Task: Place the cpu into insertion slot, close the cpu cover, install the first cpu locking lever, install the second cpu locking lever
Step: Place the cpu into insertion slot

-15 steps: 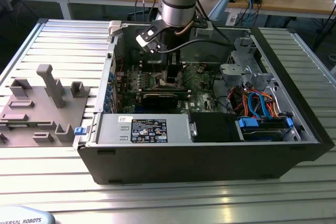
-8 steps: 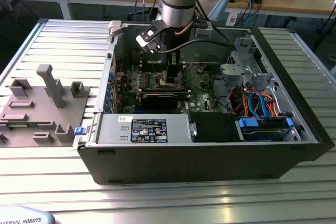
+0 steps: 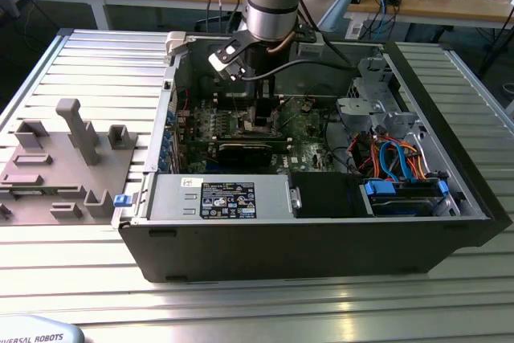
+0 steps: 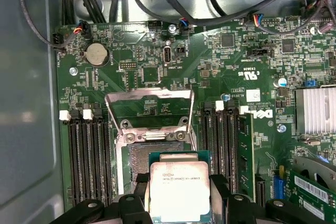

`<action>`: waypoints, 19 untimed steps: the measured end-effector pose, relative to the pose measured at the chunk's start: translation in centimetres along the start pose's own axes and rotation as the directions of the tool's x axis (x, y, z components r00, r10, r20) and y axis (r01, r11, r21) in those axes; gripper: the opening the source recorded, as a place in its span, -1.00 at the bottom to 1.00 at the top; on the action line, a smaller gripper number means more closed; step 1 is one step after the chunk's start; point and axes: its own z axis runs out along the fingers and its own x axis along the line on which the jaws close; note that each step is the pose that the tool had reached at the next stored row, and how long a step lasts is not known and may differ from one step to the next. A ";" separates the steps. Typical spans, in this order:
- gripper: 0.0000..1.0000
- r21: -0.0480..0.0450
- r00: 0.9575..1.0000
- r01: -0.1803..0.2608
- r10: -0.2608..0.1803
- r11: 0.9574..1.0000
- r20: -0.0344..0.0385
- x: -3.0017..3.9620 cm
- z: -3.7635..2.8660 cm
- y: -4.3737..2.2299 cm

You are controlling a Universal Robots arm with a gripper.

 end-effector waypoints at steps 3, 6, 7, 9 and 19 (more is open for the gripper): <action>0.08 -0.001 0.999 0.044 -0.044 0.999 0.000 0.04 0.03 0.00; 0.08 -0.002 0.996 0.091 -0.091 0.996 0.001 0.08 0.06 0.00; 0.08 -0.002 0.996 0.092 -0.092 0.996 0.001 0.10 0.08 0.00; 0.08 -0.002 0.996 0.092 -0.092 0.996 0.001 0.13 0.12 0.00; 0.08 -0.002 0.996 0.092 -0.092 0.996 0.001 0.16 0.95 0.00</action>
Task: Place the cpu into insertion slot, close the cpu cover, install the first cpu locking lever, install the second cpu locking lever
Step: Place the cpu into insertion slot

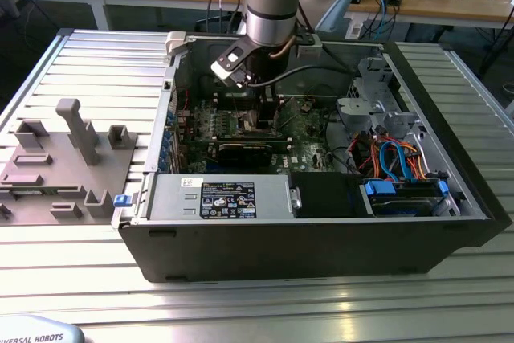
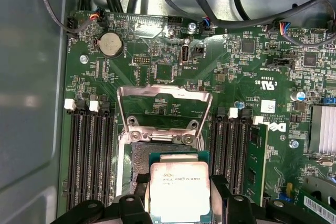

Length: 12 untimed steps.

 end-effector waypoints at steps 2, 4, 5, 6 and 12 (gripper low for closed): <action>0.08 0.000 1.000 0.000 0.000 1.000 0.000 0.00 0.09 0.00; 0.08 0.000 1.000 0.000 0.000 1.000 0.000 0.02 0.17 0.00; 0.08 0.000 1.000 0.000 0.000 1.000 0.000 0.03 0.21 0.00; 0.08 0.000 1.000 0.000 0.000 1.000 0.000 0.05 0.26 0.00; 0.08 0.000 1.000 0.001 -0.001 1.000 0.000 0.52 0.72 0.02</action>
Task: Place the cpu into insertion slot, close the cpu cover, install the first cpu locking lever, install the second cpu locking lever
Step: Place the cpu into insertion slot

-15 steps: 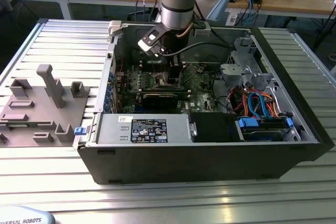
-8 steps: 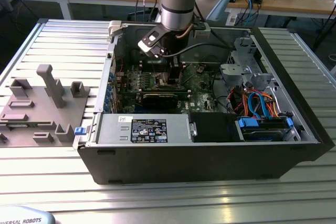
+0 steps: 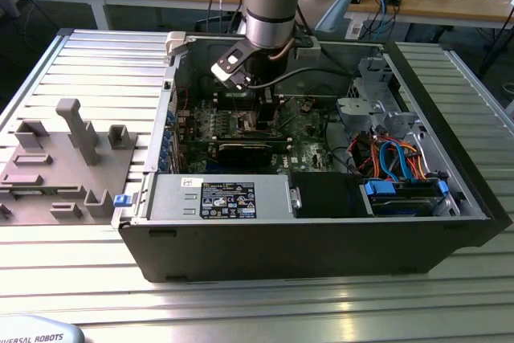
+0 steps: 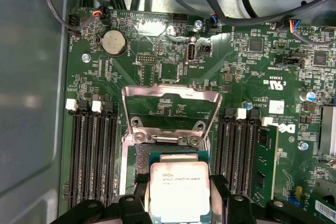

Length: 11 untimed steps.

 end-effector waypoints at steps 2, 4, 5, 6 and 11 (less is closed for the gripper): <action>0.08 0.000 1.000 0.000 0.000 1.000 0.000 0.05 0.10 0.00; 0.08 0.000 1.000 0.000 0.000 1.000 0.000 0.05 0.17 -0.02; 0.08 0.000 1.000 0.000 0.000 1.000 0.000 0.06 0.19 -0.04; 0.08 0.000 1.000 -0.001 0.001 1.000 0.000 0.06 0.24 -0.08; 0.08 0.000 1.000 -0.007 0.007 1.000 0.000 0.10 0.45 -0.37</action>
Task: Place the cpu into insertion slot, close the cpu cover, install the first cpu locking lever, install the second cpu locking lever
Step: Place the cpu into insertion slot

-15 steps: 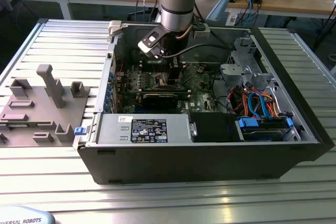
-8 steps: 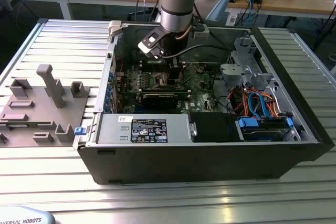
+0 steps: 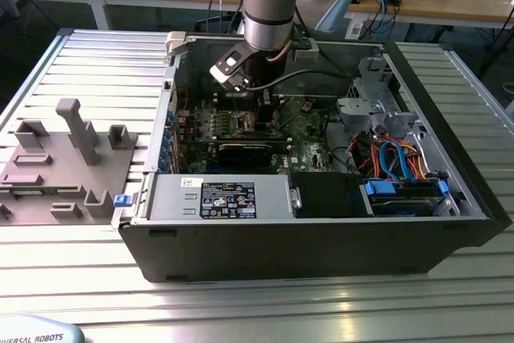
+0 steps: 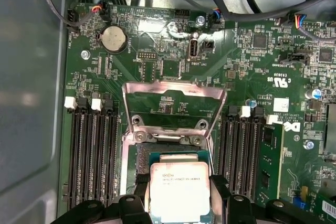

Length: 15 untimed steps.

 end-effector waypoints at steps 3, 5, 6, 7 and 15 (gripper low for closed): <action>0.08 0.000 1.000 -0.006 0.006 1.000 0.000 0.06 0.13 -0.14; 0.08 0.000 1.000 -0.015 0.015 1.000 0.000 0.14 0.25 -0.13; 0.08 0.001 1.000 -0.020 0.020 1.000 0.000 0.18 0.30 -0.13; 0.08 0.001 1.000 -0.027 0.027 1.000 0.000 0.27 0.37 -0.13; 0.08 0.002 0.998 -0.065 0.065 0.998 0.000 0.67 0.76 -0.10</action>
